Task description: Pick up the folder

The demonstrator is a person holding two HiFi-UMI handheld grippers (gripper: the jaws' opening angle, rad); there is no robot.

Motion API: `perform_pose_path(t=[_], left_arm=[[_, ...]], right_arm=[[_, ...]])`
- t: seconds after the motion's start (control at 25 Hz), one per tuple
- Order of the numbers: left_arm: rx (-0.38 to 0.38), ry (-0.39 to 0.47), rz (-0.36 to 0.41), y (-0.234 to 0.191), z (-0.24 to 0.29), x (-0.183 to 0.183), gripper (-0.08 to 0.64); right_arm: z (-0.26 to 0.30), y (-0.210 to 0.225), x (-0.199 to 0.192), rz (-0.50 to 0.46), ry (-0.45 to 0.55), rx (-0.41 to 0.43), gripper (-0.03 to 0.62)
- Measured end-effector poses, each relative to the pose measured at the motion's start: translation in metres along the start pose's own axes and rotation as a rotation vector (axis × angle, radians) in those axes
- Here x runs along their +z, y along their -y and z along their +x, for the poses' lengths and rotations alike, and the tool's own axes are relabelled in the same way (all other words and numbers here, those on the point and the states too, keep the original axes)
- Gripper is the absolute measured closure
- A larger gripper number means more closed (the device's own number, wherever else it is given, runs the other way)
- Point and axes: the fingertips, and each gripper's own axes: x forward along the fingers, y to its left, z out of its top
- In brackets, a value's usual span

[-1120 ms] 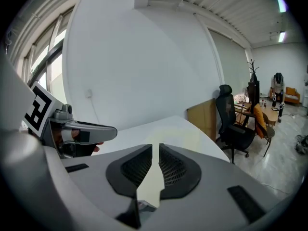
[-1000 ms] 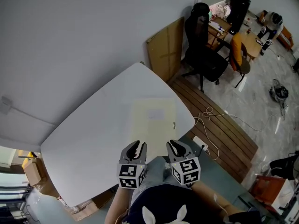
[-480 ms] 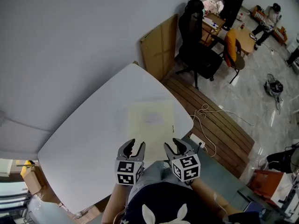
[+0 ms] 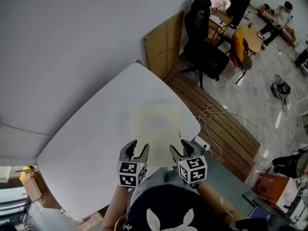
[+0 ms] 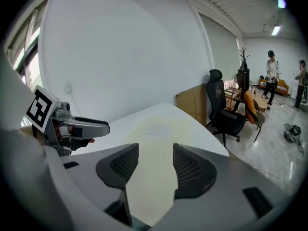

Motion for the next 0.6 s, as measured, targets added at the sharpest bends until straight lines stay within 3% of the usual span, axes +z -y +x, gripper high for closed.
perform_pose_path(t=[0.6], left_arm=[[0.01, -0.044, -0.057, -0.022, 0.018, -0.013, 0.337]], right_arm=[[0.022, 0.022, -0.009, 0.042, -0.075, -0.026, 0.367]])
